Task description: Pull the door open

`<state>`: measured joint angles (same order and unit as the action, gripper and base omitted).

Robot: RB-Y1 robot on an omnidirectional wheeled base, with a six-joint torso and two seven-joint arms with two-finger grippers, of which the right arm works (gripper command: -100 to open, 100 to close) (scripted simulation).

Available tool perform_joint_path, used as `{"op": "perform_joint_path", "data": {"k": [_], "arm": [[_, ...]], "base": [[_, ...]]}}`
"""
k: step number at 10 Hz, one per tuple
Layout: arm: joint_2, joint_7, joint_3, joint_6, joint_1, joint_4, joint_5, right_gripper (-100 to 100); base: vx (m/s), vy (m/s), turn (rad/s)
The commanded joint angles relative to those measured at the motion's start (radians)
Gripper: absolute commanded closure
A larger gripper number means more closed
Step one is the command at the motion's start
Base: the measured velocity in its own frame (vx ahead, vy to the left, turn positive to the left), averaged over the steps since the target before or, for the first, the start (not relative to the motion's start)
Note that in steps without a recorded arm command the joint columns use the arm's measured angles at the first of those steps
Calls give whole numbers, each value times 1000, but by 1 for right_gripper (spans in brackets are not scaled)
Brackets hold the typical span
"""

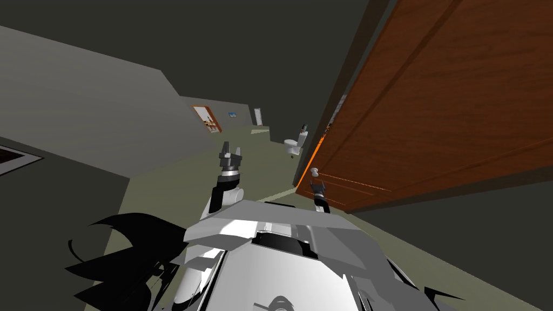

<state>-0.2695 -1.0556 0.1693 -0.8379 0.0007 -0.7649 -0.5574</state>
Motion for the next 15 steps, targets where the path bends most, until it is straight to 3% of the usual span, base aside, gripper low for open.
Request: {"op": "perform_joint_path", "data": {"k": [1,7,12,13,14,15], "arm": [[2,-50,13,4,-2,-5,-23,-100],[6,-209,42,12,-3,-21,-74,-100],[9,-306,60,18,-3,-32,-107,-100],[8,-291,58,16,-3,-30,-102,-100],[-10,-316,49,8,3,-19,-109,-100],[-15,-322,47,5,5,-15,-110,-100]], "base": [[-64,-24,33],[-56,-15,19],[-43,-15,15],[-19,-5,3],[131,-3,151],[205,11,125]]}}
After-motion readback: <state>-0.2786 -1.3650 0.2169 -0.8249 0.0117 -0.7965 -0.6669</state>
